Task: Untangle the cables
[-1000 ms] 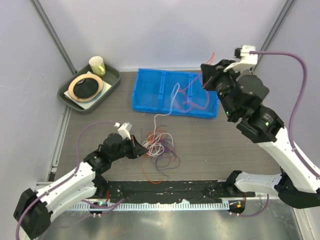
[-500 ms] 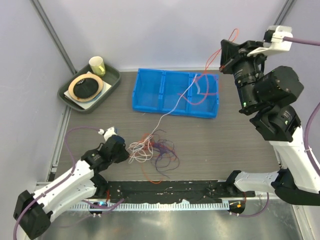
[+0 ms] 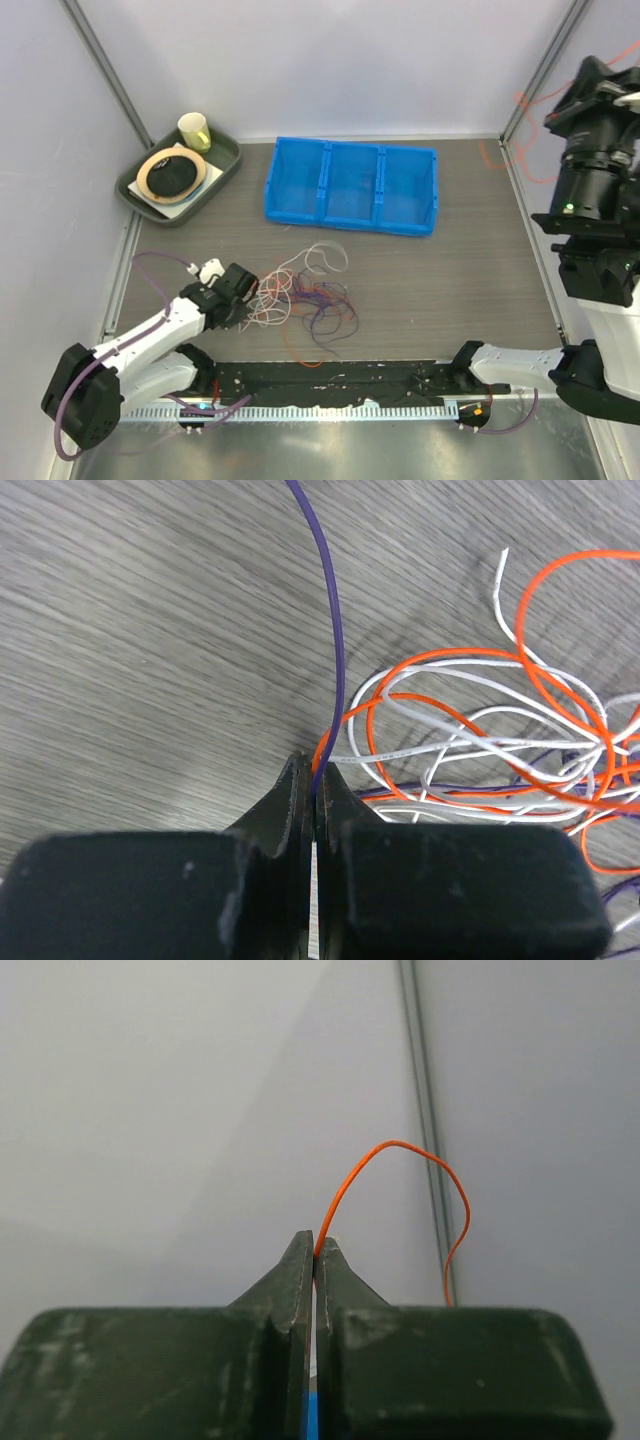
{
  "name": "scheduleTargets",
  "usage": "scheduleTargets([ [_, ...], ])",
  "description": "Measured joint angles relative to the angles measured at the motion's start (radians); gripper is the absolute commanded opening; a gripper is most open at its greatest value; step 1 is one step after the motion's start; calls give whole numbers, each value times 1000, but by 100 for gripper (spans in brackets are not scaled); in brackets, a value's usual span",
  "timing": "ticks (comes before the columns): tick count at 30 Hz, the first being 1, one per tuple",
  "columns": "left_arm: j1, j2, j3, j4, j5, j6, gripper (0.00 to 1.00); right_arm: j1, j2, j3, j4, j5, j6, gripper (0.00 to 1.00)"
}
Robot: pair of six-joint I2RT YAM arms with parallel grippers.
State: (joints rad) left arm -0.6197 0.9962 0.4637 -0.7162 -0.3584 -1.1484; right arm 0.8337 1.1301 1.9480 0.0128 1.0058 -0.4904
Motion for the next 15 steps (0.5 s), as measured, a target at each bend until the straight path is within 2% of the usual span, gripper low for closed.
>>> scheduleTargets([
  [4,45,-33,0,-26,-9,3,0,0,-25,5,52,37,-85,1],
  [8,53,-88,11,-37,-5,23,0,-1,-34,-9,68,43,-103,1],
  [11,53,-141,28,-36,4,47,0,-3,23,-26,60,36,-97,1],
  [15,53,-210,45,-35,20,85,0,-5,177,-71,20,-16,-52,1],
])
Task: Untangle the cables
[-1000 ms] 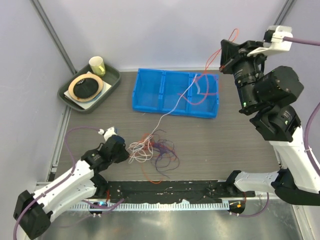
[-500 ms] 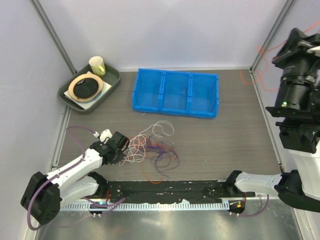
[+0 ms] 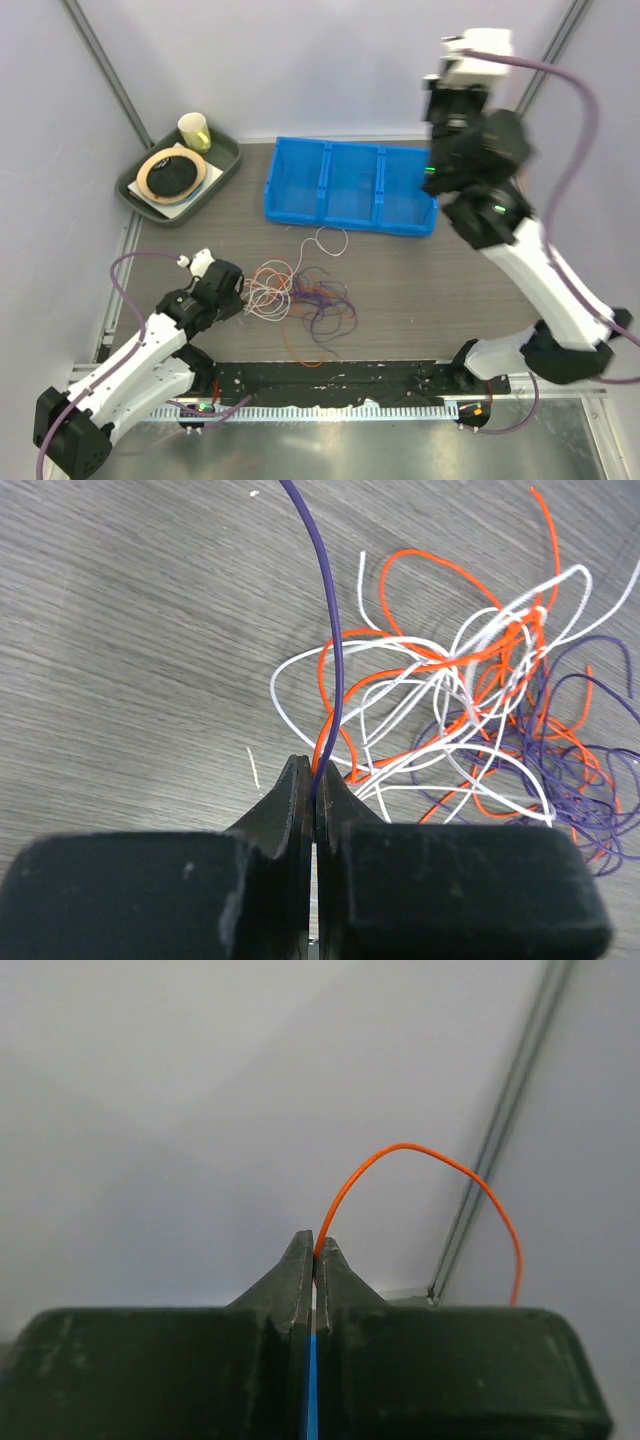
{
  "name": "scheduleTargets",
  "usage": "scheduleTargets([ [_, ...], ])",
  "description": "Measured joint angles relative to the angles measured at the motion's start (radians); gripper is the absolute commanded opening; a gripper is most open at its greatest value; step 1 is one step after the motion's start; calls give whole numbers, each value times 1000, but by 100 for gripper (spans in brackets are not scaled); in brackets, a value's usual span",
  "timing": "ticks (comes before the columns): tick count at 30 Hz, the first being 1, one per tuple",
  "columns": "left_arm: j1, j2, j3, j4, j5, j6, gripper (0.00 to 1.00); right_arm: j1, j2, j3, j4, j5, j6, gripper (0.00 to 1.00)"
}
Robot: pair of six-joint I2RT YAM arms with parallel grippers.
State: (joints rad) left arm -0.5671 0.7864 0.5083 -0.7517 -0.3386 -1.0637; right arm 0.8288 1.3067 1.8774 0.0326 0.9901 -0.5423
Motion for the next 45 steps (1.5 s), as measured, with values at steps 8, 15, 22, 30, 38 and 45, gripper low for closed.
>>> scheduleTargets([
  [8,0,-130,0,0,40,43,0,-81,214,-169,-154,-176,183,1],
  [15,0,-173,0,2,55,54,0,-276,185,-229,-168,-373,393,1],
  [22,0,-145,0,3,77,56,0,-352,183,-240,-167,-469,483,1],
  [30,0,-127,0,8,89,59,0,-387,183,-302,-160,-517,532,1],
  [38,0,-123,0,10,90,59,0,-420,184,-454,-138,-520,583,1],
  [45,0,-119,0,10,97,59,0,-433,175,-542,-134,-493,606,1],
])
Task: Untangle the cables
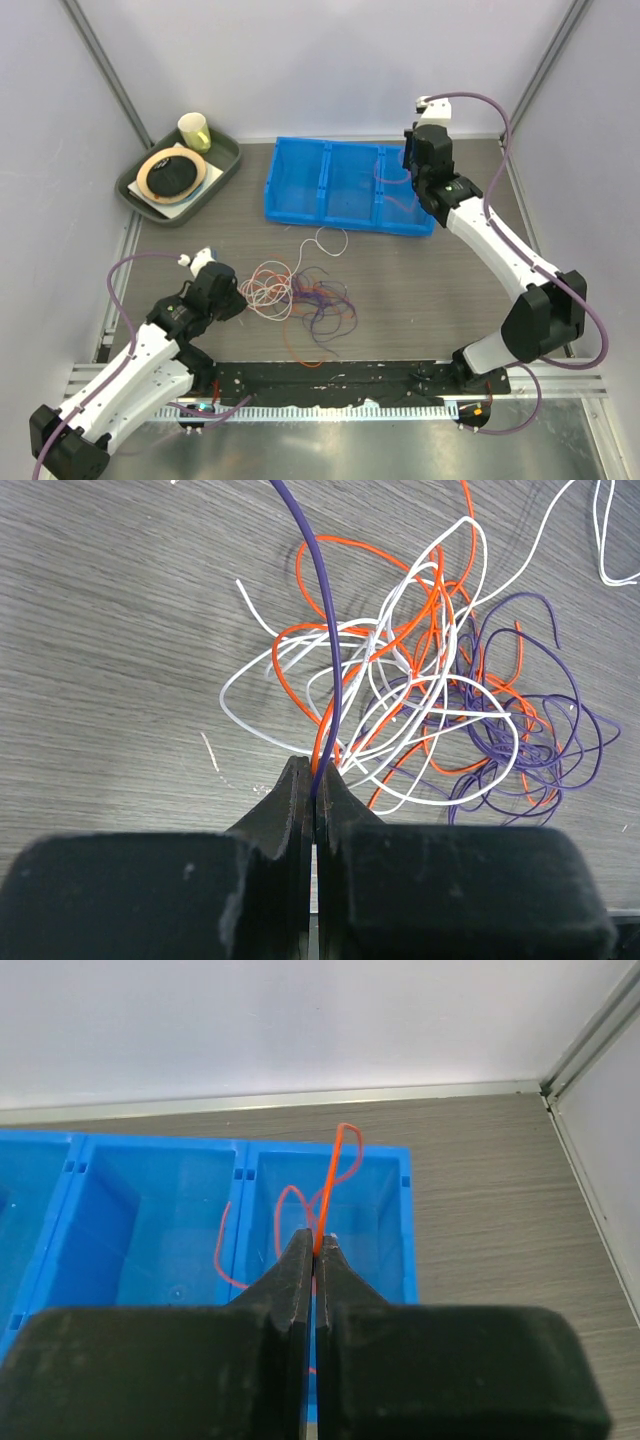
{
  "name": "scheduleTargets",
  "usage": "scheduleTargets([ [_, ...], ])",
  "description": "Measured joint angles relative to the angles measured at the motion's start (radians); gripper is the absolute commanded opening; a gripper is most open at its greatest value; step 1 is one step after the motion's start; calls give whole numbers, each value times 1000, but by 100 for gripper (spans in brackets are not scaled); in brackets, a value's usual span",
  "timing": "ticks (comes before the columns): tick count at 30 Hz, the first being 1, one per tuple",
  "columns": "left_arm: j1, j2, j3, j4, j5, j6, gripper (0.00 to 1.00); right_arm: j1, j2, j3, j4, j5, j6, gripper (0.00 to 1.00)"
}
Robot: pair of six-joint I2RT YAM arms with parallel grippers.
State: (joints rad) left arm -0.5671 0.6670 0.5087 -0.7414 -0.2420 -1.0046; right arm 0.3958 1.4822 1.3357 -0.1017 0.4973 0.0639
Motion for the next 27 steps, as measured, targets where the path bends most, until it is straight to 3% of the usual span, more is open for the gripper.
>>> scheduleTargets([
  [9,0,6,0,3,5,4,0,-12,-55,-91,48,10,18,1],
  [18,0,5,0,6,17,17,0,-47,50,-143,53,-21,81,3],
  [21,0,5,0,9,21,18,0,-53,85,-165,53,-29,114,25],
  [22,0,5,0,11,24,18,0,-55,97,-172,48,-30,126,37],
  [26,0,-3,0,12,34,19,0,-57,116,-171,4,-42,162,51],
  [27,0,-6,0,13,36,21,0,-57,117,-167,-15,-47,171,59],
])
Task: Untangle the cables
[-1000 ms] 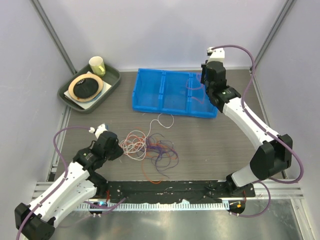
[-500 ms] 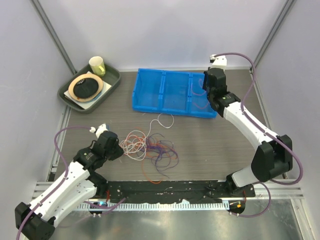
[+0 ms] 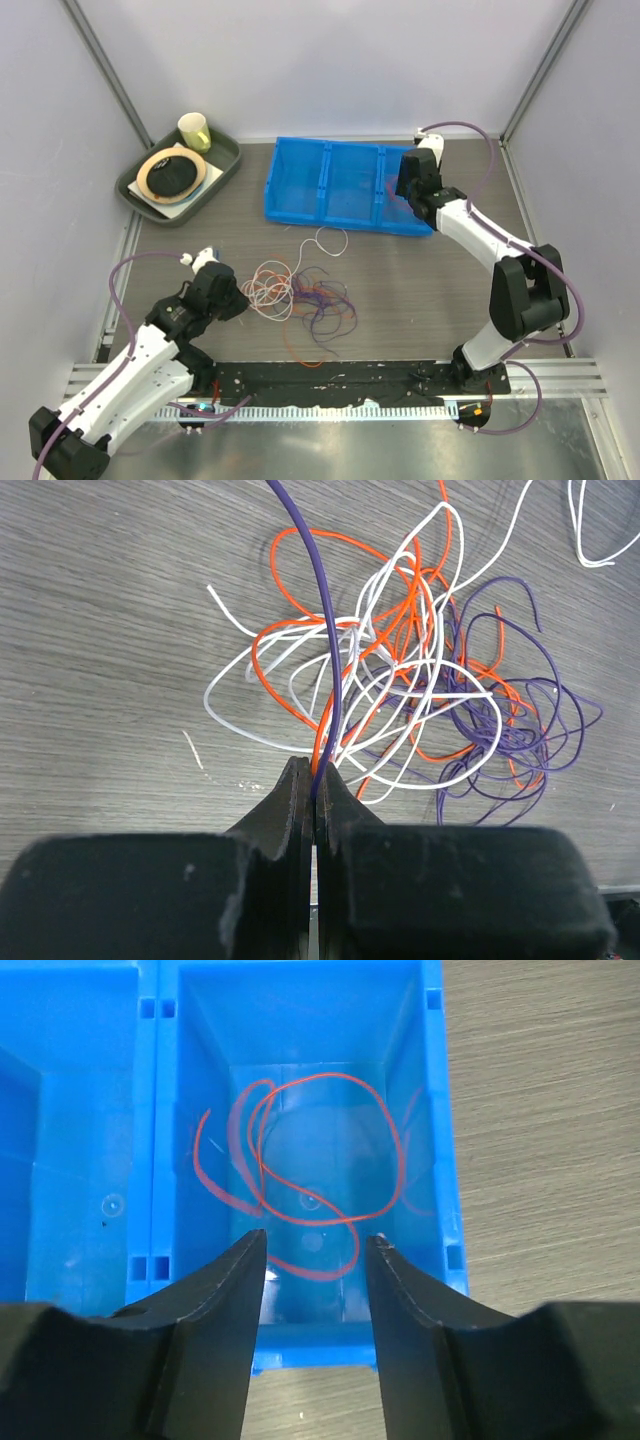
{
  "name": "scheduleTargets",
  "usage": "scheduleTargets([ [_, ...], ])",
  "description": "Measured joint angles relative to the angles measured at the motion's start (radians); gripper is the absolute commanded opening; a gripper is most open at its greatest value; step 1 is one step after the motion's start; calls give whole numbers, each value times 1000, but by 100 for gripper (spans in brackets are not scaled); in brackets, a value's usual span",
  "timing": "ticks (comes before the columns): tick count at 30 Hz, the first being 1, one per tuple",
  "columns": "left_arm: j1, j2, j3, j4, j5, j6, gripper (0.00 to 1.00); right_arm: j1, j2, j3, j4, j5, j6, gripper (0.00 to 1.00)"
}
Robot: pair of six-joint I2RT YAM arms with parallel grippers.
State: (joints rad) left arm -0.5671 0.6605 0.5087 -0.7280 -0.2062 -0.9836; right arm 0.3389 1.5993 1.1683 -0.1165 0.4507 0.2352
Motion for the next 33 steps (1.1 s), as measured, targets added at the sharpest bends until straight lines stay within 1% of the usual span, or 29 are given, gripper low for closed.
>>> scheduleTargets([
  [1,0,-2,0,2,4,1,0,0,0,6,-19,-6,6,94],
  [4,0,-10,0,12,14,2,0,0,-13,21,-53,-39,17,96],
  [8,0,-17,0,20,23,6,0,0,-102,21,-89,-140,14,96],
  [11,0,-21,0,21,32,14,0,11,-204,13,-92,-250,-15,93],
  [13,0,-24,0,21,36,19,0,54,-275,-5,-80,-332,-48,92],
  [15,0,-29,0,21,43,23,0,147,-317,-23,-67,-377,-102,92],
  [18,0,-36,2,21,47,26,0,330,-305,-51,-52,-463,-213,92],
  [19,0,-37,3,21,48,27,0,399,-278,-65,-47,-512,-261,91],
  [21,0,-37,8,22,51,28,0,477,-213,-76,-46,-612,-313,86],
  [23,0,-37,12,23,50,28,0,518,-129,-76,-42,-703,-347,83],
  [24,0,-37,13,23,50,27,0,534,-74,-71,-43,-739,-361,81],
  [26,0,-36,13,21,50,27,0,555,21,-50,-45,-764,-370,77],
  [29,0,-36,13,20,50,23,0,588,180,30,-62,-763,-368,72],
  [32,0,-36,13,20,50,20,0,600,271,83,-60,-759,-348,66],
  [33,0,-36,13,20,49,19,0,603,289,91,-55,-757,-337,57],
])
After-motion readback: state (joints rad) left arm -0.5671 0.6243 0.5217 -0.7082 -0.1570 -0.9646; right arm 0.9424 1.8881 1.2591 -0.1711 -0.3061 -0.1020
